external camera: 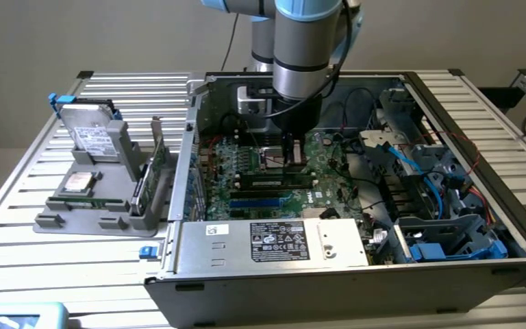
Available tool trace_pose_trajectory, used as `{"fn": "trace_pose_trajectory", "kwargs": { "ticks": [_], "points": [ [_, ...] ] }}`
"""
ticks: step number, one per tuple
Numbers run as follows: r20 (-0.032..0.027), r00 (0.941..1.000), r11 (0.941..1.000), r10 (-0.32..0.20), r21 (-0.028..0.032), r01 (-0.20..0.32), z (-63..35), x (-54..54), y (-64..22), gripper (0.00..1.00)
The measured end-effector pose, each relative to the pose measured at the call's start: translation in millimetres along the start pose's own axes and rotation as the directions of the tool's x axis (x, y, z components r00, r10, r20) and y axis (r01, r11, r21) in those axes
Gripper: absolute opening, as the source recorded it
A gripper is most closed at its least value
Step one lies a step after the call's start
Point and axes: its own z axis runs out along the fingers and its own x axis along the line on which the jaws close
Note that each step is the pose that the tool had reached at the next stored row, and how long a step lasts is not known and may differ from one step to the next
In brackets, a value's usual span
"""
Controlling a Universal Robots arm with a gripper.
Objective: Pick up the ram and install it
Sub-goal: 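Insert the ram into the slot, then press down the ram until it locks into place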
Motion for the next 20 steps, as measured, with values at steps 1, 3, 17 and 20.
{"fn": "trace_pose_trajectory", "kwargs": {
  "ticks": [1, 3, 17, 20],
  "points": [
    [0.0001, 1.0000, 1.0000, 0.000, 0.0001, 0.000, -2.5, 0.1, -0.4, 0.22],
    [-0.0002, 1.0000, 1.0000, 0.000, 0.0001, 0.000, -7.3, 0.4, -1.7, 0.22],
    [0.0003, 1.0000, 1.0000, -0.001, -0.0069, 0.001, -19.9, 4.3, -9.7, 0.22],
    [0.0003, 1.0000, 1.0000, -0.001, -0.0069, 0.001, -19.8, 5.1, -9.7, 0.22]
  ]
}}
